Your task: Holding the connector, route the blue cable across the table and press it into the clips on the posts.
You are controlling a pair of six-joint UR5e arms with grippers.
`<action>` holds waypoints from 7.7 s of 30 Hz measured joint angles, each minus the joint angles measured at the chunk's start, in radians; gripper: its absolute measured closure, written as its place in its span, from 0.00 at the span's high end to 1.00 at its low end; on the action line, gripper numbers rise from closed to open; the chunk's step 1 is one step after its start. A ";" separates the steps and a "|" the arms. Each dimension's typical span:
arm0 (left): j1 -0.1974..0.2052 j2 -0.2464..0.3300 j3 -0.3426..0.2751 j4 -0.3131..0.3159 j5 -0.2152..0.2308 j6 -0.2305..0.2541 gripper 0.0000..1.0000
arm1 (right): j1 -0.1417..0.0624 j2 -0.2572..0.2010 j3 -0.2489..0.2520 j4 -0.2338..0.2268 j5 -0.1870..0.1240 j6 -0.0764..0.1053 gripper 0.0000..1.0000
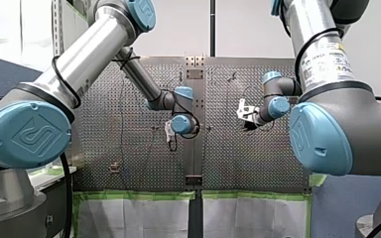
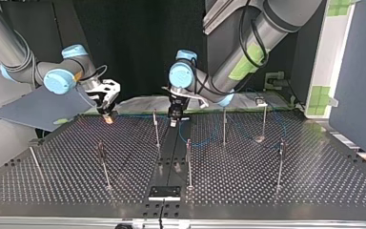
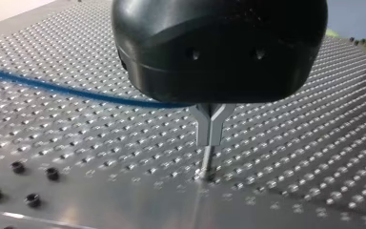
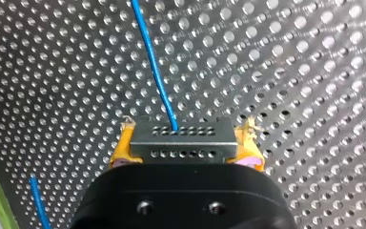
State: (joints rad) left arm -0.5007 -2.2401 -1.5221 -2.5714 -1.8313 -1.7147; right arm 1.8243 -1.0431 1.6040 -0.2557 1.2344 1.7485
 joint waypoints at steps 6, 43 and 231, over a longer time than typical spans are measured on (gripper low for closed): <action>0.020 -0.018 0.039 -0.021 0.028 0.002 0.02 | -0.011 0.001 -0.016 -0.007 -0.002 0.001 0.00; -0.027 0.004 0.122 -0.267 -0.037 0.148 1.00 | -0.026 0.007 -0.037 -0.004 -0.016 -0.001 0.00; -0.304 -0.040 0.617 -0.378 -0.478 -0.101 0.00 | -0.062 -0.283 -0.200 0.245 -0.165 0.020 0.00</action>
State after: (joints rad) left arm -0.8047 -2.2802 -0.9049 -2.9494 -2.3091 -1.8153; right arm 1.7618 -1.3256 1.4038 -0.0105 1.0692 1.7690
